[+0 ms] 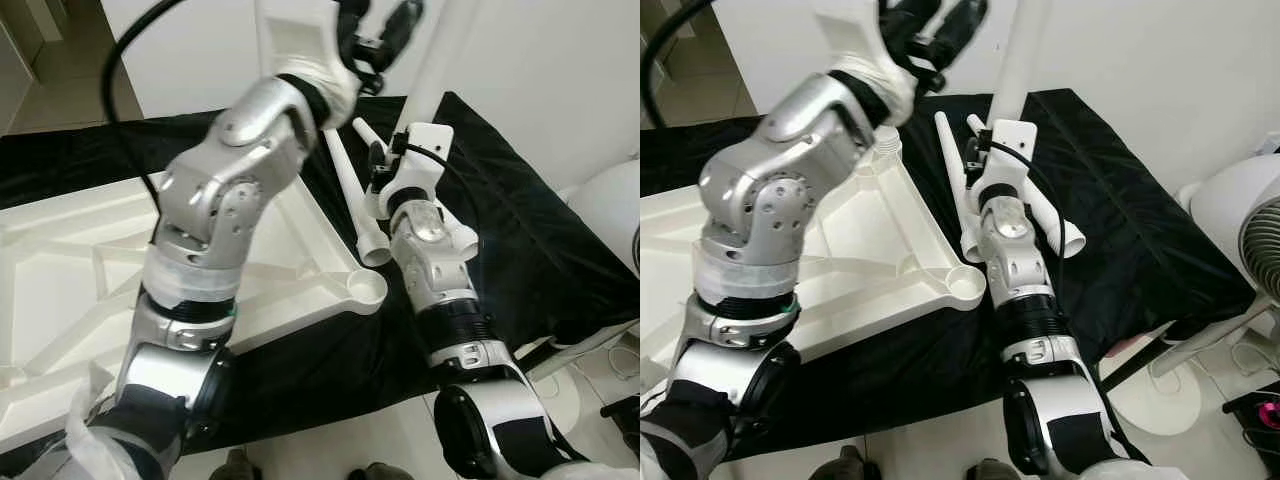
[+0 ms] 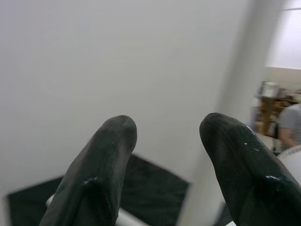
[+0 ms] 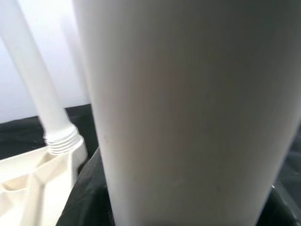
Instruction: Building children table
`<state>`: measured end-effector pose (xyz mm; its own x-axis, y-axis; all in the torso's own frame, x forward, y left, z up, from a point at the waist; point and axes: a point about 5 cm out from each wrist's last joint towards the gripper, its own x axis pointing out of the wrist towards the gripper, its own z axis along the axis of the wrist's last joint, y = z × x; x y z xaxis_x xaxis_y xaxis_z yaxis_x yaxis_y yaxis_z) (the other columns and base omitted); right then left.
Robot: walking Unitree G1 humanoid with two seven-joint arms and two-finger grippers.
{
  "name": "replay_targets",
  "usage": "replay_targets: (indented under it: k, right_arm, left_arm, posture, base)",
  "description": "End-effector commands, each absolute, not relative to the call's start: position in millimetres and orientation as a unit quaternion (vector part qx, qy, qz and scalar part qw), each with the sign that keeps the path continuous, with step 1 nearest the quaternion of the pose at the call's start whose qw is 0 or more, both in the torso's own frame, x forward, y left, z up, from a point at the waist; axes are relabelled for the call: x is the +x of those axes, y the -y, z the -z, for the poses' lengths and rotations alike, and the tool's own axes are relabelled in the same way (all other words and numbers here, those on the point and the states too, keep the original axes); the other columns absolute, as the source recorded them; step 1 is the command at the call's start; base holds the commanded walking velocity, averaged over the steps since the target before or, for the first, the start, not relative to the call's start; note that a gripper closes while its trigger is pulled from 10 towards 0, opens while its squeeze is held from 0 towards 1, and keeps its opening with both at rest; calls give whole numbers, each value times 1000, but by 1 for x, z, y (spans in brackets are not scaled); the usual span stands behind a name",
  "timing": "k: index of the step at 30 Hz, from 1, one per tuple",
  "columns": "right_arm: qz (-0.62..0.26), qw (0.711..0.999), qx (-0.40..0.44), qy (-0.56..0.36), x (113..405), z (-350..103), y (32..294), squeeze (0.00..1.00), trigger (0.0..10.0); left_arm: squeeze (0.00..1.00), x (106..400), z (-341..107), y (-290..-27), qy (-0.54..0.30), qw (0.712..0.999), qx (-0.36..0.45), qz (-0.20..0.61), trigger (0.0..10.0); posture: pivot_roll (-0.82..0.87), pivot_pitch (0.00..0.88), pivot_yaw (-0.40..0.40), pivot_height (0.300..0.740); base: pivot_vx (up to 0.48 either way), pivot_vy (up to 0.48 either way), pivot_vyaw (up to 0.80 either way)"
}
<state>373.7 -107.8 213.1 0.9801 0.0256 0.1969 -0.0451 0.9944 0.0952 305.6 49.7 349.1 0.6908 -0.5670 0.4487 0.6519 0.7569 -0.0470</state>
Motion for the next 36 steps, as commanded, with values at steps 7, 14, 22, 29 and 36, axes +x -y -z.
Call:
replay_targets:
  k: [7, 14, 22, 29, 36]
  right_arm:
    - [-40, 993, 54, 100, 371, -213, 110, 0, 10000]
    - [-109, 987, 22, 114, 367, -215, 112, 0, 10000]
    - [-163, 979, -8, 124, 353, -206, 112, 0, 10000]
    - [-219, 967, -32, 127, 339, -197, 103, 0, 10000]
    - [-262, 956, -43, 125, 331, -192, 99, 0, 10000]
  left_arm:
    - [0, 312, -318, -67, 177, 934, -45, 307, 10000]
    - [0, 299, -275, -77, 141, 942, 40, 302, 10000]
    - [0, 274, -252, -69, 108, 907, 51, 405, 10000]
    - [0, 255, -231, -62, 90, 870, 83, 478, 10000]
    - [0, 241, -217, -63, 71, 852, 89, 511, 10000]
  posture:
    - [7, 10, -40, 740]
    - [7, 22, -32, 740]
    - [9, 40, -18, 740]
    - [20, 40, -28, 740]
    - [24, 35, -39, 740]
  base:
    - [0, 0, 0]
    - [0, 0, 0]
    - [0, 0, 0]
    - [0, 0, 0]
    - [0, 0, 0]
